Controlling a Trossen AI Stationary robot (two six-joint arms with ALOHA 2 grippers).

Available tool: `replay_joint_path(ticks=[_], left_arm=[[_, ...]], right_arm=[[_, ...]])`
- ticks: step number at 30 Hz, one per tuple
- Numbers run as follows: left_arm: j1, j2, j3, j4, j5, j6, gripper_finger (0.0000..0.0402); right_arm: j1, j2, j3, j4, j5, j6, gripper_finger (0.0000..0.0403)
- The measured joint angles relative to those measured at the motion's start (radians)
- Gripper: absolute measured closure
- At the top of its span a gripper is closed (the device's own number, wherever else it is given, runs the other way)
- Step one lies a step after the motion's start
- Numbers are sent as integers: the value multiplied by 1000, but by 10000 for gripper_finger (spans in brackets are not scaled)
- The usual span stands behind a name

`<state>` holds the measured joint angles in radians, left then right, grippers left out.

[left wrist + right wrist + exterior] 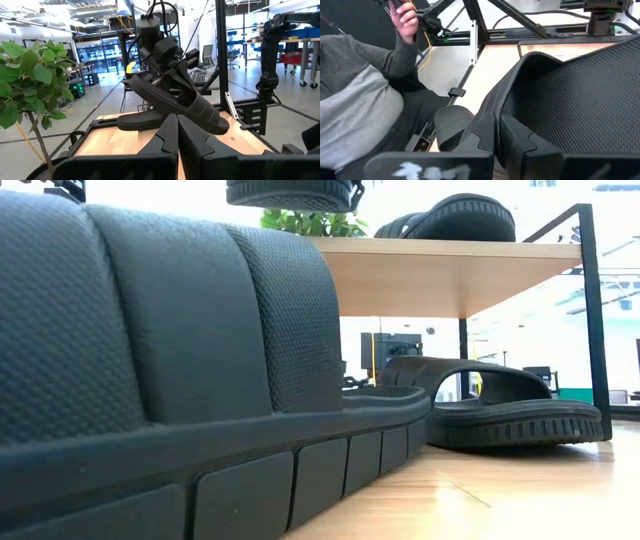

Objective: Pick and place slides into the shelf
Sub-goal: Adjust the black slipper on the shelf

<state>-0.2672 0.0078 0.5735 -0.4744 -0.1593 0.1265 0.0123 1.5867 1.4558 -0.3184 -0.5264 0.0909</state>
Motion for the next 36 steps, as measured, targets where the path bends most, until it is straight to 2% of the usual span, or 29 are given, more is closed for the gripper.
replay_joint_path(ticks=[5, 12, 17, 21, 29, 36], left_arm=[[0, 0, 0, 0, 0, 2, 396], [0, 0, 0, 0, 0, 2, 396], [0, 0, 0, 0, 0, 2, 396], [0, 0, 0, 0, 0, 8, 396], [0, 0, 0, 0, 0, 18, 396], [0, 0, 0, 0, 0, 15, 396]], right_arm=[[-30, 0, -36, 26, -6, 37, 399], [-64, -2, -130, 194, -136, 141, 399], [-74, 1, -160, 192, -125, 173, 399], [-71, 13, -161, 200, -76, 209, 399], [-80, 79, -161, 209, -81, 237, 399], [-90, 80, -161, 215, -79, 218, 399]])
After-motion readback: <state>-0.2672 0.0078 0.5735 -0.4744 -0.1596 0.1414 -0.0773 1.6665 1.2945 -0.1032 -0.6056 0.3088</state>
